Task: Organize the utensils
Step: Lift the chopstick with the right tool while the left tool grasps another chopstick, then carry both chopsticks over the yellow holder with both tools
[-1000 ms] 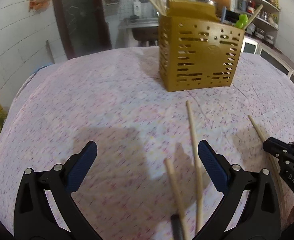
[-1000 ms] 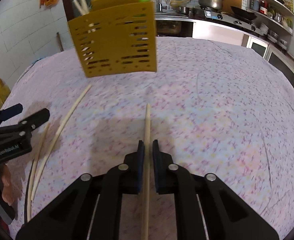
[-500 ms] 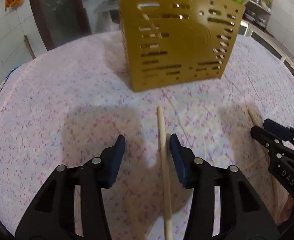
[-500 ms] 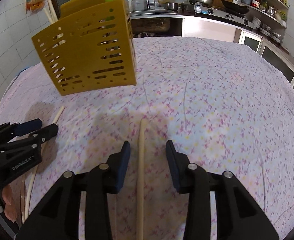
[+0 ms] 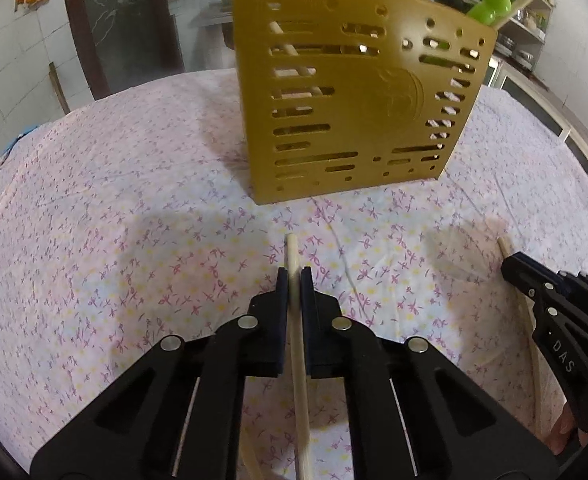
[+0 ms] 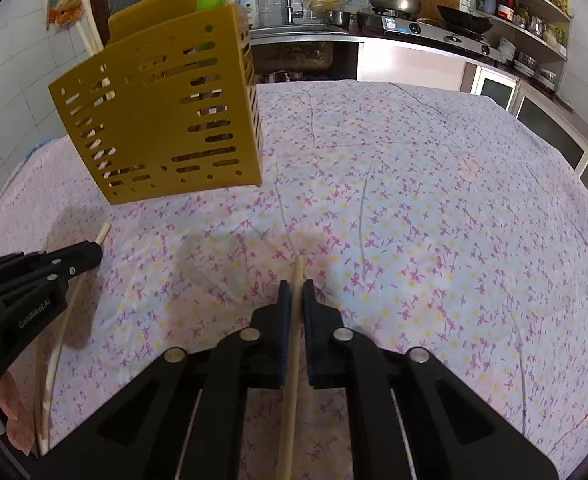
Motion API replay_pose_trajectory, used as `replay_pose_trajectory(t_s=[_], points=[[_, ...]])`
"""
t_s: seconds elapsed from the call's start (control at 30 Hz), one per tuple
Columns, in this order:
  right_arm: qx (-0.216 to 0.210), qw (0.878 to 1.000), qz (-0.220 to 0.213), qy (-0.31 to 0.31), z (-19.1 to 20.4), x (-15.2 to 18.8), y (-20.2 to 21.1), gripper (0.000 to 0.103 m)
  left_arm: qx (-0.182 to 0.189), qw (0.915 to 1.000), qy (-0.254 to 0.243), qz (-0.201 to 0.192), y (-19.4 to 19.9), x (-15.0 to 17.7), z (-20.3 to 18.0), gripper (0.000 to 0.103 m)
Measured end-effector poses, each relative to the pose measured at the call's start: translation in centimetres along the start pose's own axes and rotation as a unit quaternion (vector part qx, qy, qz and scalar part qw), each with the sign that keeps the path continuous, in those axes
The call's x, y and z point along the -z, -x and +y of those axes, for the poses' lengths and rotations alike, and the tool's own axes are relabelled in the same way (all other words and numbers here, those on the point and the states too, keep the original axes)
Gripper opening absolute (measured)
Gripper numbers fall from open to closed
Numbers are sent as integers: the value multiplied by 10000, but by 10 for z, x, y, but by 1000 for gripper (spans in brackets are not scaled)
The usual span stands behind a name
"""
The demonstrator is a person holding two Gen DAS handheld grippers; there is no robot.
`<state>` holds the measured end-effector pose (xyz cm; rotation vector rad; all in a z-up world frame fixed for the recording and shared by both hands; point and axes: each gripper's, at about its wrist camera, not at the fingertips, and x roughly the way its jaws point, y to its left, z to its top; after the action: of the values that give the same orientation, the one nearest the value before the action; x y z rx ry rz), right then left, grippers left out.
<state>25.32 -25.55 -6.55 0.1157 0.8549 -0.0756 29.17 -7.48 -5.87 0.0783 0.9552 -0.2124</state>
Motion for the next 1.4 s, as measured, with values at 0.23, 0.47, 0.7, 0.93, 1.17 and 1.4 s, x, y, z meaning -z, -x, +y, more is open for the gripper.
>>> replay_pose_trajectory(t_s=[0.23, 0.47, 0.7, 0.93, 1.17, 1.4], points=[[-241, 9982, -483, -280, -6, -4, 28, 6, 155, 9969, 206, -739, 49, -5, 4, 4], [-350, 9882, -1457, -309, -3, -8, 80, 6, 67, 9852, 169, -1706, 111, -3, -1, 5], [-292, 9732, -2272, -216, 0, -7, 116, 6, -205, 9709, 54, -2387, 147, 10, -11, 4], [-212, 9606, -2771, -90, 4, 5, 129, 6, -314, 9631, 126, -2670, 157, 23, -14, 5], [-284, 9516, -3062, -24, 3, 2, 147, 6, -193, 9593, 207, -2810, 168, 25, -7, 4], [-401, 9434, -3293, 19, 6, -21, 155, 6, -180, 9535, 268, -2998, 180, 0, -4, 4]])
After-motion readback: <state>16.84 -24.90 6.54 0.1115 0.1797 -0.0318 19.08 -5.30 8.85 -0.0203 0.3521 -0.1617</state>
